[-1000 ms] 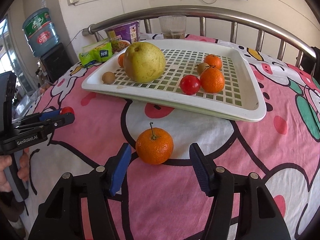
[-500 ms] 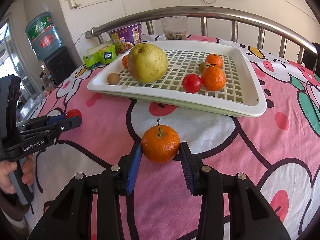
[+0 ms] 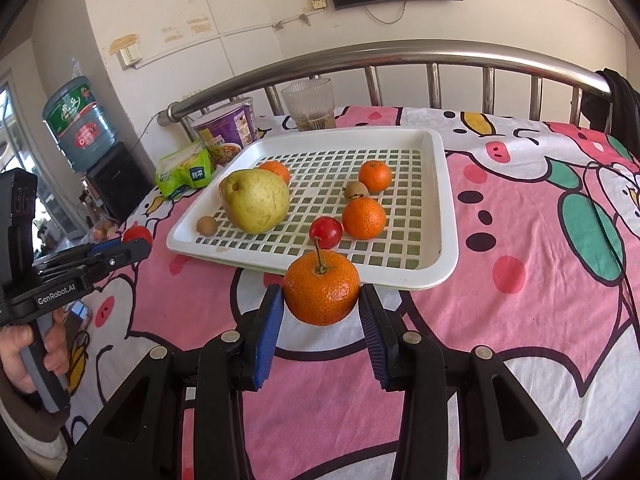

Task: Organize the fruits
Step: 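Carry tomato and mandarin over the tray and open both tools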

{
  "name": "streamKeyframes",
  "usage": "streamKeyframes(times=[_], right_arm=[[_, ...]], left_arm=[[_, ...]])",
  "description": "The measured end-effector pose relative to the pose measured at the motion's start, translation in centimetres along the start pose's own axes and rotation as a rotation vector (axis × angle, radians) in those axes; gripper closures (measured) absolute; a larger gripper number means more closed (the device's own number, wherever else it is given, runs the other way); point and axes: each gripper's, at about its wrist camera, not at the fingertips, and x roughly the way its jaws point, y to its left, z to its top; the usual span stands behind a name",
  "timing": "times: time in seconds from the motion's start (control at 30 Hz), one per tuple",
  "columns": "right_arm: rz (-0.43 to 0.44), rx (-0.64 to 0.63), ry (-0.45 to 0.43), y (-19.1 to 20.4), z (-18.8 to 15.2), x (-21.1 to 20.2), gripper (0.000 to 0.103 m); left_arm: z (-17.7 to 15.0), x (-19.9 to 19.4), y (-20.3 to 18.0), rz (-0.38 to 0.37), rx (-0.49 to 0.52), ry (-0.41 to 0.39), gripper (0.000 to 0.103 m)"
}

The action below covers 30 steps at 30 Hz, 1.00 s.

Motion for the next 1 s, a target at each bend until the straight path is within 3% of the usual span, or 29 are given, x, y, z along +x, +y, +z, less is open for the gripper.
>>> streamKeyframes(times=[0.23,0.53,0.77,1.0], right_arm=[[-0.025,-0.013,-0.018,-1.7,5.4,0.9,0.065],[-0.046,0.016,0.021,-4.2,12.5,6.3,0.065],[-0.069,0.044,0.107,-5.3,15.6,12.4,0.065],[-0.112,0.030,0.186,-5.7,16.3,16.8,0.065]], left_arm=[[5.6,3.3,0.2,-0.010,-0.004,0.028,0.071],[11.7,10.7,1.5,0.020,-0.051,0.115,0.071],[13.0,16.3,2.9,0.043,-0.086,0.190,0.071],[13.1,19.9,3.9,0.055,-0.114,0.245,0.071]])
